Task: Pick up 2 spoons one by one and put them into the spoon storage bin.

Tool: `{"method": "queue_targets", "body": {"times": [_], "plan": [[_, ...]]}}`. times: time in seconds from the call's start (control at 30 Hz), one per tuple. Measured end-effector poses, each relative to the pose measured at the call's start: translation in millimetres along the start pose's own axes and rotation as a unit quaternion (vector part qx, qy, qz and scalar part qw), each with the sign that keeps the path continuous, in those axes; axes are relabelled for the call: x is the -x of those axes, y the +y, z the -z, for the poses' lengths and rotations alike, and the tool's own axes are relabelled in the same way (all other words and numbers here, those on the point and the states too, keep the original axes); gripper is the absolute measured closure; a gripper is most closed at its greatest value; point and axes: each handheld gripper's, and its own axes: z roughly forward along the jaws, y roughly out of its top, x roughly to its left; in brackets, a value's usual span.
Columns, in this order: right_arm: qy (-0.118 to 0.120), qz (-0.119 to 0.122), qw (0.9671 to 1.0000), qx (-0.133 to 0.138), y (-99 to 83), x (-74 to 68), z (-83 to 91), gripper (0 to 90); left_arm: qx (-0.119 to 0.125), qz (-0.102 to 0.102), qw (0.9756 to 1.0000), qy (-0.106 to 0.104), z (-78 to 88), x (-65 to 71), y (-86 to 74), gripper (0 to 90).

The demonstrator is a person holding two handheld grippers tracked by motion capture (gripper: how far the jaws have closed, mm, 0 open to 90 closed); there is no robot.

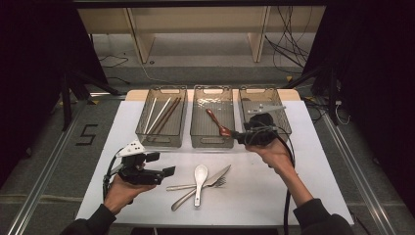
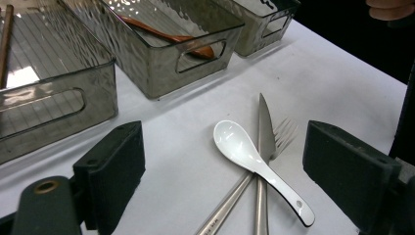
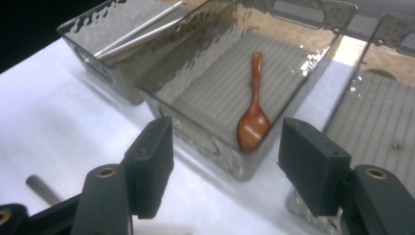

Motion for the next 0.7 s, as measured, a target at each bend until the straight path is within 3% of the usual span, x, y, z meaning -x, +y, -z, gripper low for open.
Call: {"method": "queue_targets", "body": {"times": [0.47, 0.7], "plan": [[0.006, -0.025, 0.9988, 0.042, -42.1, 4.4, 35.9, 35.7, -0.022, 0.005, 0.9997, -0.006, -8.6, 6.7, 0.7, 15.4], [0.01, -0.025, 0.999, 0.036, -56.6, -0.3, 42.0, 34.6, -0.045, 0.01, 0.9989, 0.009, -15.9, 10.9, 2.4, 15.4]]}}
